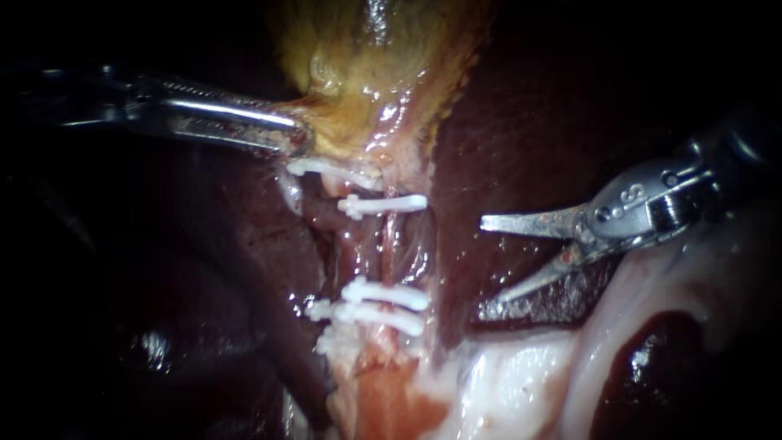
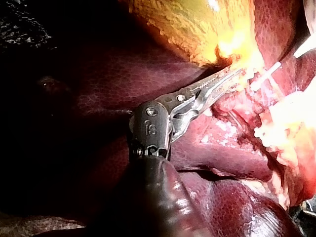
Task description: Go to the cutting position right tube
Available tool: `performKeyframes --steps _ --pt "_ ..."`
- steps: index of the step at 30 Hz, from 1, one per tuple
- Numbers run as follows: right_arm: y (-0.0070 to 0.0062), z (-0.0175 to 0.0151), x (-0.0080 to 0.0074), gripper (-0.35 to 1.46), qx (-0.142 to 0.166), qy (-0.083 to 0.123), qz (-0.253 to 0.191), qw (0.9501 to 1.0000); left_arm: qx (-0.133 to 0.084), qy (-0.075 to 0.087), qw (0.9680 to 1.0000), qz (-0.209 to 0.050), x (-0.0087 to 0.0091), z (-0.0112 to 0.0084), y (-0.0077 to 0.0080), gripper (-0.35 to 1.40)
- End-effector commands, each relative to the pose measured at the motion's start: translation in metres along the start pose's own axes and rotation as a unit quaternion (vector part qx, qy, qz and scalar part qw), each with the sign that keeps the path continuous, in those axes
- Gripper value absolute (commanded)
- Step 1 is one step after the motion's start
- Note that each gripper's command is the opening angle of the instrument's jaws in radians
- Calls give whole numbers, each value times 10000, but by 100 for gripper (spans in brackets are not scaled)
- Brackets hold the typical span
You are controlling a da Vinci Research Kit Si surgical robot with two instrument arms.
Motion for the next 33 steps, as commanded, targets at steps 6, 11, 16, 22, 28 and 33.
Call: performKeyframes --steps 6,11,16,22,28,33 --pt "0 1 0 145 -1 0 3 10000 38 20 9999 -116 28 -44 7 -35" --pt "2 0 3 145 -3 -1 17 10000 97 141 9998 -81 43 -77 18 -35" --pt "7 -2 10 145 -6 -3 54 10000 119 171 9998 -70 46 -86 23 -35" --pt "19 18 31 143 365 17 899 9953 139 176 9997 -63 44 -81 24 -35" --pt "22 55 44 133 640 9 1162 9912 158 181 9997 -56 42 -76 25 -35" --pt "23 86 44 131 734 31 1311 9886 176 185 9997 -50 40 -72 25 -35"
